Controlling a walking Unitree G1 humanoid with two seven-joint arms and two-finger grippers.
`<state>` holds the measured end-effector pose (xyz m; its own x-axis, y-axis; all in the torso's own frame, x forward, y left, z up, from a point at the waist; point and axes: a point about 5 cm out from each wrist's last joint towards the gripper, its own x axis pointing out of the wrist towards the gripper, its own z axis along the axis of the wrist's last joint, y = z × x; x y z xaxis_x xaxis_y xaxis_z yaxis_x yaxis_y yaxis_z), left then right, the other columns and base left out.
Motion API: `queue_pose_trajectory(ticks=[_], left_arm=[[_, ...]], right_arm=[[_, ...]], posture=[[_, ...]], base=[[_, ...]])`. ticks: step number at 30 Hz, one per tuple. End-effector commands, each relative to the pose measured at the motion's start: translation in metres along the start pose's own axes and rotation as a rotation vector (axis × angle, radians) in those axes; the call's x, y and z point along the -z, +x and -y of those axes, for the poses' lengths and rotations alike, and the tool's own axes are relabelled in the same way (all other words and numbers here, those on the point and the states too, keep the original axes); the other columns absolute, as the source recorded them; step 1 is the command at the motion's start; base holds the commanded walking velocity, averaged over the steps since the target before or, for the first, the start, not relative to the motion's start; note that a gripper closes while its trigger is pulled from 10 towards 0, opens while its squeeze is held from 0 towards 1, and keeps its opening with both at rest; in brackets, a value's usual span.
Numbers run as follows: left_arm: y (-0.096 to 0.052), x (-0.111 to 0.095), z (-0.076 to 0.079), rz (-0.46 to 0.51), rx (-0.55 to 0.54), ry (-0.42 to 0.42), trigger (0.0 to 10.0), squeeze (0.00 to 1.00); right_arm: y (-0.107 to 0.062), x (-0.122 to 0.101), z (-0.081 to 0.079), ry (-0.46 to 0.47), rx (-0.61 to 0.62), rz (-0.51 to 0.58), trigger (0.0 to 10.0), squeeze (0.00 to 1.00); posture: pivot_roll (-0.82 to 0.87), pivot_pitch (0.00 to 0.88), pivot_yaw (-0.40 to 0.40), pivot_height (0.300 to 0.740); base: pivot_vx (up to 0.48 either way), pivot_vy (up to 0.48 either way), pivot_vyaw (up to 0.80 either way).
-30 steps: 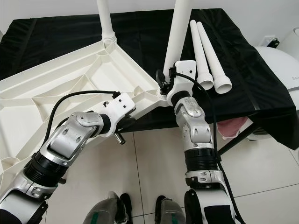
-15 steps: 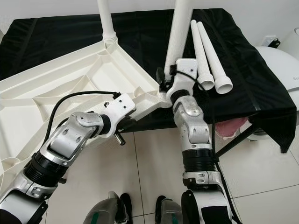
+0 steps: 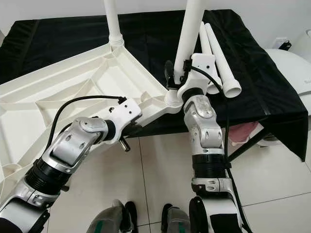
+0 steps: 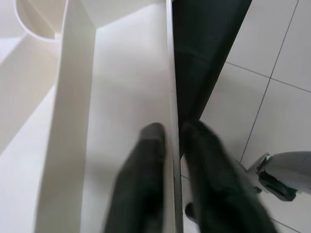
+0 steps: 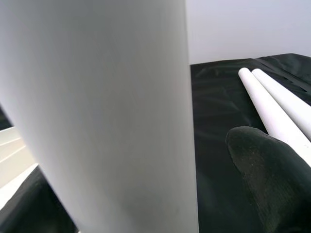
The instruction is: Building children table
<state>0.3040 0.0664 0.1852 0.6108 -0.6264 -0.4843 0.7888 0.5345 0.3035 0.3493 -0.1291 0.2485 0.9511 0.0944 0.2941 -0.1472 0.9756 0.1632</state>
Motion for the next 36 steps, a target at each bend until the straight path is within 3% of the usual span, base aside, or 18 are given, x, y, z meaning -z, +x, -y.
queue_pose_trajectory(ticks=[1,10,11,12,13,22,28,36], left_arm=[[0.000,-0.001,-0.001,0.008,-0.037,0.005,10.0,1.00],[-0.002,-0.002,-0.006,0.018,-0.055,-0.010,10.0,1.00],[-0.003,-0.003,-0.007,0.020,-0.061,-0.008,10.0,0.73],[-0.003,-0.003,-0.007,0.020,-0.061,-0.008,10.0,0.73],[-0.004,-0.003,-0.010,0.024,-0.078,-0.006,10.0,0.00],[-0.004,0.000,-0.010,0.019,-0.090,0.008,10.0,0.00],[-0.003,0.001,-0.014,0.015,-0.108,0.023,10.0,0.00],[0.002,0.010,-0.020,-0.042,-0.175,0.041,10.0,0.00]], right_arm=[[-0.001,-0.002,-0.002,0.010,-0.011,0.003,10.0,0.00],[-0.005,0.000,0.002,0.021,0.015,0.003,10.0,0.00],[-0.005,0.000,0.003,0.026,0.017,0.001,10.0,0.00],[-0.005,0.000,0.003,0.026,0.017,0.001,10.0,0.00],[-0.006,0.001,0.003,0.026,0.018,-0.003,10.0,0.00],[-0.009,0.000,0.006,0.014,-0.030,0.022,10.0,0.00],[-0.008,0.000,0.015,-0.006,-0.052,0.022,10.0,0.00],[-0.008,-0.004,0.011,0.006,-0.079,0.050,10.0,0.00]], posture=[[-0.08,0.139,0.011,0.740],[-0.08,0.136,0.008,0.740],[-0.08,0.136,0.008,0.740],[-0.08,0.136,0.008,0.740],[-0.08,0.136,0.008,0.740],[-0.08,0.128,0.009,0.740],[-0.08,0.125,0.015,0.740],[-0.08,0.126,0.020,0.740]], base=[[0.000,0.000,0.00],[0.000,0.000,0.00],[0.000,0.000,0.00],[0.000,0.000,0.00],[0.000,0.000,0.00],[0.000,0.000,0.00],[0.000,0.000,0.00],[0.000,0.000,0.00]])
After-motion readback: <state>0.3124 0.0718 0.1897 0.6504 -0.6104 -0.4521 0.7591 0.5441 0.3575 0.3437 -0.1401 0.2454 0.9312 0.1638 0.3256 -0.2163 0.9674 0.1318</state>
